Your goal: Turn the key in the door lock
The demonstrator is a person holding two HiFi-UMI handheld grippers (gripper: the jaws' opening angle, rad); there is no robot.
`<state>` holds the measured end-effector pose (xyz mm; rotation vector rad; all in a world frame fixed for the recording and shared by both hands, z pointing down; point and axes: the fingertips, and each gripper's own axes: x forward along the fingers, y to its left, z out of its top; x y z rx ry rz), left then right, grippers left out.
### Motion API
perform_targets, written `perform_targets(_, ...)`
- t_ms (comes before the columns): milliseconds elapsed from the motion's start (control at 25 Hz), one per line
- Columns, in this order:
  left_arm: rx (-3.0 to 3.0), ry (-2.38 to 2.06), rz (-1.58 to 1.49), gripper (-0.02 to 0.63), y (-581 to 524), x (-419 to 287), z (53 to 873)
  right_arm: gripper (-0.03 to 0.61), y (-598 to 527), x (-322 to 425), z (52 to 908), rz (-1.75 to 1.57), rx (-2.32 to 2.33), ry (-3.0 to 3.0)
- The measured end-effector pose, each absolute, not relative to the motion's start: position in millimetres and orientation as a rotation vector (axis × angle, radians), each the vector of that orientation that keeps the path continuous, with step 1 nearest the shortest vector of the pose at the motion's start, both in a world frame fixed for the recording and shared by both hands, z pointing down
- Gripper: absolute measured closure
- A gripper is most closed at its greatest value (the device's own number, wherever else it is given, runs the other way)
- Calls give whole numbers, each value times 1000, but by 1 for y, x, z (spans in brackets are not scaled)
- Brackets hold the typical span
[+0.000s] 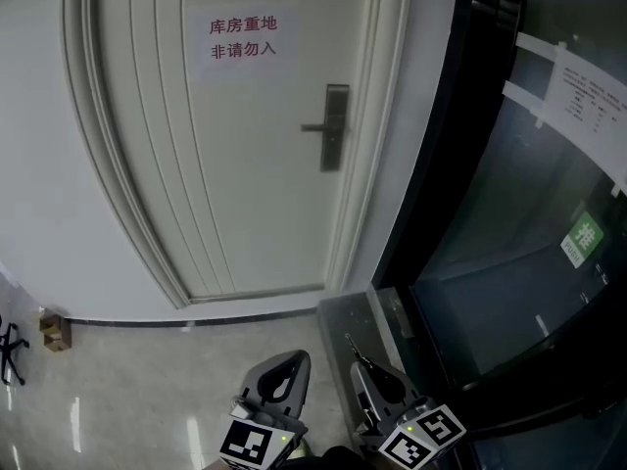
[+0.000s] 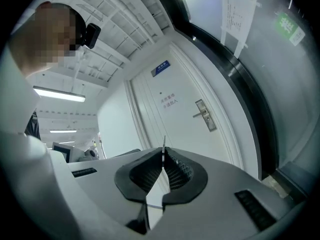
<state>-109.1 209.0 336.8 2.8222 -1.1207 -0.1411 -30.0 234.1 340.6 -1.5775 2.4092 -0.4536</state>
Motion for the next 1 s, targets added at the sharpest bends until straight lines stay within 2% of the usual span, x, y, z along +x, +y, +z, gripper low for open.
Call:
perform_targets(440, 2810, -1139, -109, 609, 118, -92, 345, 558, 133, -7, 352, -459, -1574, 2451)
perform_targets(1000, 2783, -1263, -100, 609, -38, -16, 326, 558, -36, 76, 337, -352, -1524, 2574)
